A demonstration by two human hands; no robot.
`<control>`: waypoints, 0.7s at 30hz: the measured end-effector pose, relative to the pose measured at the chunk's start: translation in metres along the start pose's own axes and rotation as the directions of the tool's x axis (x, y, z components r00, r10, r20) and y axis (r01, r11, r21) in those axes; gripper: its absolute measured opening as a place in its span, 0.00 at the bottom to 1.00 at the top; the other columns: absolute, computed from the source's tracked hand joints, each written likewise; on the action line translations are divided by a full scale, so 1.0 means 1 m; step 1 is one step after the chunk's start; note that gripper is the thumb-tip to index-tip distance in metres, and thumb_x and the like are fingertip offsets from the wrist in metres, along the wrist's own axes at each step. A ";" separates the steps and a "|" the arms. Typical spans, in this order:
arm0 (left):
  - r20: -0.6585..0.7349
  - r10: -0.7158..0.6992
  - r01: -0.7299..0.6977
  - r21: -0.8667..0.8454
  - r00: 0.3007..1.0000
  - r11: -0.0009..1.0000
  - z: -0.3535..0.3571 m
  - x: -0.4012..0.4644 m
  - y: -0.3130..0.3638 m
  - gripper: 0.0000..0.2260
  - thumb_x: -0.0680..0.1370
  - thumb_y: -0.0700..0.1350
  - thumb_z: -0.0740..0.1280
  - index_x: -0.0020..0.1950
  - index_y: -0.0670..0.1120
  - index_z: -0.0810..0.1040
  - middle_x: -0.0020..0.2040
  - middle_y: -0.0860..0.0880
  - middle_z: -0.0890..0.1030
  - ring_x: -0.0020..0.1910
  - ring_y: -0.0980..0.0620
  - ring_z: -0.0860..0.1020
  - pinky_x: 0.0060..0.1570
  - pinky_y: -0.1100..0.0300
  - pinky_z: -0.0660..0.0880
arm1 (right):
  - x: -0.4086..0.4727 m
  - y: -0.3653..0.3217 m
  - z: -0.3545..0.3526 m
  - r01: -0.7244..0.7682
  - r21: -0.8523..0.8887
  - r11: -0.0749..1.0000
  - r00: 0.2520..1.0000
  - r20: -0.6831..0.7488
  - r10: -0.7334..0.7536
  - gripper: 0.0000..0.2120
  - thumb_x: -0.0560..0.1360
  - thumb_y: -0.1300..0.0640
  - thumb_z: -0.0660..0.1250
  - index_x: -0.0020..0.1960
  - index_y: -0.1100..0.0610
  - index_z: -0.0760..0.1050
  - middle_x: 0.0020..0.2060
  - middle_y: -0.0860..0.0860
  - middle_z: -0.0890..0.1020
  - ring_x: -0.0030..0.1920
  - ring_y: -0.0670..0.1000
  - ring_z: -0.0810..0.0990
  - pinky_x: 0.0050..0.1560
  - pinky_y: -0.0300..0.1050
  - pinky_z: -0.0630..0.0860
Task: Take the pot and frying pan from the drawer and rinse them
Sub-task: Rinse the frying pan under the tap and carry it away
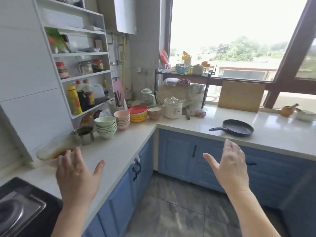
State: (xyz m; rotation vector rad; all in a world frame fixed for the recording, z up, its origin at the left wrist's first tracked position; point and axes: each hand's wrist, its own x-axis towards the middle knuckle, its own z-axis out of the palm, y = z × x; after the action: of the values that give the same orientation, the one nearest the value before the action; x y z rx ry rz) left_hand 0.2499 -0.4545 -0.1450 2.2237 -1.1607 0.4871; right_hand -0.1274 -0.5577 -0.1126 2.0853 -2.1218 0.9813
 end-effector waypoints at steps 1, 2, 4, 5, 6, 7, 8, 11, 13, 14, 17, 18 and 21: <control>0.000 0.020 -0.020 -0.023 1.000 1.000 0.013 0.009 0.017 0.37 0.73 0.59 0.69 0.71 0.33 0.66 0.68 0.29 0.68 0.69 0.29 0.64 0.68 0.35 0.62 | 0.010 0.012 0.001 -0.027 -0.015 1.000 1.000 -0.012 0.027 0.44 0.73 0.39 0.68 0.76 0.66 0.59 0.71 0.61 0.68 0.71 0.60 0.64 0.70 0.55 0.66; 0.004 0.043 -0.043 -0.042 0.999 0.998 0.027 0.019 0.034 0.37 0.74 0.59 0.68 0.70 0.32 0.66 0.67 0.29 0.69 0.68 0.29 0.64 0.67 0.35 0.62 | 0.020 0.023 0.003 -0.054 -0.029 0.998 0.998 -0.022 0.054 0.44 0.73 0.39 0.69 0.76 0.66 0.59 0.71 0.61 0.68 0.71 0.60 0.65 0.70 0.55 0.66; 0.025 0.086 -0.084 -0.063 0.996 0.994 0.054 0.039 0.065 0.36 0.74 0.58 0.69 0.70 0.32 0.67 0.67 0.29 0.69 0.68 0.29 0.65 0.67 0.35 0.63 | 0.042 0.042 0.008 -0.099 -0.051 0.994 0.994 -0.049 0.096 0.43 0.72 0.40 0.69 0.75 0.67 0.60 0.70 0.61 0.69 0.71 0.61 0.65 0.69 0.55 0.66; 0.043 0.109 -0.105 -0.070 0.993 0.992 0.067 0.050 0.081 0.37 0.73 0.58 0.70 0.70 0.32 0.67 0.67 0.29 0.69 0.68 0.29 0.65 0.66 0.35 0.64 | 0.054 0.050 0.011 -0.119 -0.061 0.991 0.991 -0.063 0.115 0.43 0.72 0.40 0.69 0.75 0.67 0.60 0.70 0.62 0.69 0.71 0.61 0.66 0.69 0.55 0.67; 0.053 0.133 -0.129 -0.073 0.990 0.989 0.079 0.061 0.096 0.37 0.72 0.58 0.71 0.70 0.32 0.67 0.67 0.29 0.70 0.68 0.29 0.66 0.65 0.35 0.64 | 0.065 0.057 0.013 -0.142 -0.068 0.988 0.988 -0.074 0.137 0.43 0.72 0.40 0.70 0.75 0.67 0.61 0.70 0.62 0.69 0.71 0.61 0.66 0.69 0.55 0.67; 0.060 0.161 -0.156 -0.083 0.985 0.984 0.092 0.074 0.111 0.37 0.71 0.57 0.71 0.69 0.32 0.68 0.66 0.29 0.70 0.67 0.30 0.66 0.65 0.36 0.64 | 0.077 0.064 0.016 -0.165 -0.074 0.983 0.984 -0.084 0.159 0.43 0.72 0.40 0.70 0.75 0.67 0.61 0.70 0.62 0.69 0.71 0.61 0.65 0.69 0.55 0.67; 0.060 0.188 -0.182 -0.092 0.980 0.979 0.105 0.086 0.125 0.37 0.71 0.57 0.71 0.69 0.31 0.68 0.66 0.29 0.71 0.67 0.30 0.67 0.66 0.36 0.63 | 0.088 0.071 0.018 -0.187 -0.083 0.979 0.979 -0.095 0.179 0.43 0.72 0.40 0.70 0.75 0.67 0.61 0.70 0.62 0.69 0.71 0.61 0.65 0.69 0.55 0.67; 0.063 0.255 -0.246 -0.125 0.965 0.961 0.142 0.123 0.171 0.37 0.74 0.60 0.68 0.70 0.31 0.67 0.67 0.29 0.70 0.68 0.30 0.66 0.68 0.36 0.63 | 0.122 0.090 0.022 -0.254 -0.109 0.961 0.962 -0.131 0.240 0.44 0.72 0.40 0.70 0.75 0.67 0.60 0.71 0.62 0.69 0.71 0.61 0.65 0.70 0.55 0.66; 0.072 0.293 -0.279 -0.161 0.953 0.947 0.167 0.143 0.205 0.38 0.74 0.60 0.67 0.71 0.32 0.67 0.68 0.29 0.69 0.68 0.30 0.65 0.68 0.35 0.63 | 0.143 0.106 0.025 -0.292 -0.122 0.949 0.949 -0.162 0.271 0.44 0.72 0.40 0.70 0.75 0.67 0.60 0.71 0.63 0.69 0.71 0.61 0.65 0.70 0.55 0.66; 0.076 0.317 -0.301 -0.174 0.945 0.938 0.178 0.150 0.223 0.38 0.75 0.61 0.67 0.71 0.32 0.67 0.68 0.29 0.69 0.68 0.30 0.65 0.68 0.36 0.62 | 0.153 0.114 0.026 -0.310 -0.131 0.942 0.942 -0.172 0.287 0.44 0.72 0.40 0.70 0.75 0.67 0.60 0.71 0.63 0.69 0.71 0.61 0.66 0.71 0.55 0.66; 0.103 0.379 -0.349 -0.229 0.920 0.909 0.212 0.159 0.278 0.38 0.73 0.60 0.68 0.71 0.32 0.67 0.68 0.29 0.69 0.69 0.29 0.65 0.68 0.36 0.62 | 0.179 0.145 0.029 -0.355 -0.155 0.922 0.926 -0.190 0.325 0.44 0.72 0.40 0.70 0.75 0.67 0.60 0.71 0.63 0.69 0.71 0.61 0.65 0.71 0.54 0.65; 0.122 0.396 -0.360 -0.242 0.910 0.901 0.223 0.160 0.297 0.39 0.72 0.59 0.69 0.71 0.32 0.67 0.68 0.29 0.69 0.69 0.30 0.64 0.68 0.36 0.62 | 0.187 0.156 0.029 -0.369 -0.164 0.915 0.921 -0.197 0.336 0.44 0.72 0.40 0.70 0.76 0.67 0.60 0.71 0.63 0.68 0.71 0.61 0.65 0.71 0.53 0.65; 0.183 0.450 -0.403 -0.245 0.874 0.882 0.257 0.159 0.355 0.40 0.72 0.61 0.67 0.74 0.34 0.65 0.71 0.31 0.68 0.72 0.32 0.62 0.71 0.39 0.60 | 0.216 0.194 0.031 -0.407 -0.188 0.894 0.905 -0.215 0.367 0.44 0.72 0.40 0.69 0.76 0.67 0.59 0.71 0.63 0.68 0.72 0.61 0.65 0.72 0.52 0.63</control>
State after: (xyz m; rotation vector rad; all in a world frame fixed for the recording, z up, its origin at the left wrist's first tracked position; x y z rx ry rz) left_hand 0.0573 -0.8786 -0.1394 1.8826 -1.7670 0.2637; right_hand -0.3145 -0.7810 -0.1274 1.4436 -2.4717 0.8525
